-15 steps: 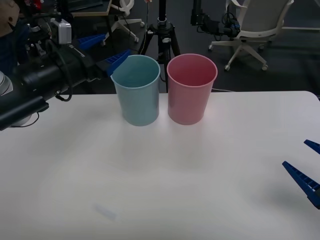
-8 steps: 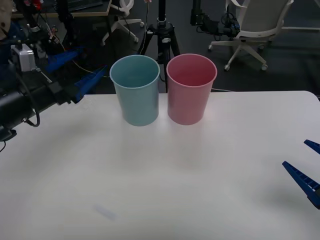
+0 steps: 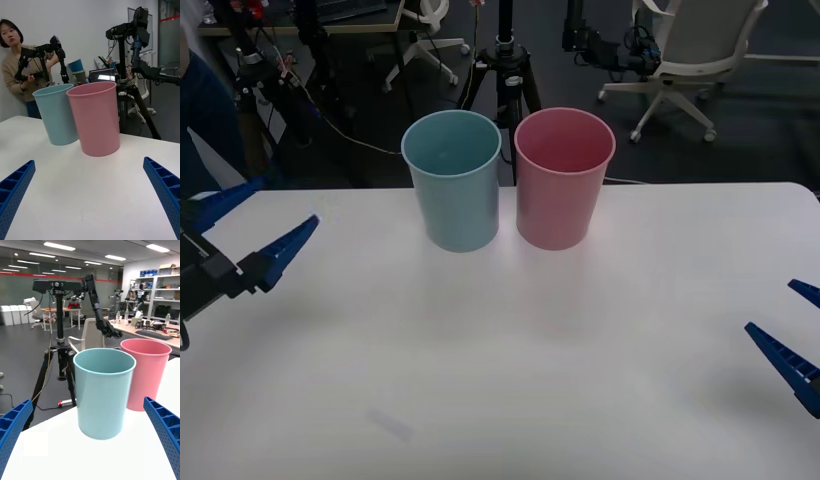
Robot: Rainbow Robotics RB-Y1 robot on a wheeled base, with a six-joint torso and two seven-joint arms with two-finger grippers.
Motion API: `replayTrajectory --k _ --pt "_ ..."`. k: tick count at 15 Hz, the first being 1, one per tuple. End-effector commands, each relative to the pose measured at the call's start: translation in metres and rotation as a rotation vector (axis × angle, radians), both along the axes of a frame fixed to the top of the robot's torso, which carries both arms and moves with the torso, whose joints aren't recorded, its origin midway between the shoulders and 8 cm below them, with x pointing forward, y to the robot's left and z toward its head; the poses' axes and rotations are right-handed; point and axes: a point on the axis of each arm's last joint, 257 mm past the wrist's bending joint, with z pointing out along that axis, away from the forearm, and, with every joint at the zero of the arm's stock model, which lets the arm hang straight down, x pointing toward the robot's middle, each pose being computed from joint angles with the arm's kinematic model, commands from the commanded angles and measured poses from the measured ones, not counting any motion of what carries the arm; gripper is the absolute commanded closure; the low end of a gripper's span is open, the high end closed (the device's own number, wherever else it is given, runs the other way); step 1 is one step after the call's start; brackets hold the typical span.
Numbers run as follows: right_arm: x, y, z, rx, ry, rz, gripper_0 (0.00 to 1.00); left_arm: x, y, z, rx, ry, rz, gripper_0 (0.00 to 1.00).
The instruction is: Grasp the object on the table and drop it into the matching bin: aluminum can to the light blue bin, PET bottle to the pink bin.
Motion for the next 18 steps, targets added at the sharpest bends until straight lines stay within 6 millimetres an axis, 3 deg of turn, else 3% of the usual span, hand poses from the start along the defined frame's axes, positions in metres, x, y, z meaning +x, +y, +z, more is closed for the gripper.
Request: replayTrajectory --k 1,9,13,18 --pt "0.000 0.000 0.000 0.000 0.000 0.000 0.00 -0.015 0.016 -0.020 0.011 -0.010 0.058 0.00" --pt "0.000 0.000 0.000 0.000 0.000 0.000 0.00 -0.074 0.049 -0.074 -0.031 0.062 0.161 0.00" --pt "0.000 0.000 0.000 0.000 0.000 0.000 0.00 -0.092 0.061 -0.081 -0.015 0.061 0.189 0.00" --pt "0.000 0.000 0.000 0.000 0.000 0.000 0.00 -0.098 0.062 -0.083 -0.018 0.068 0.186 0.00"
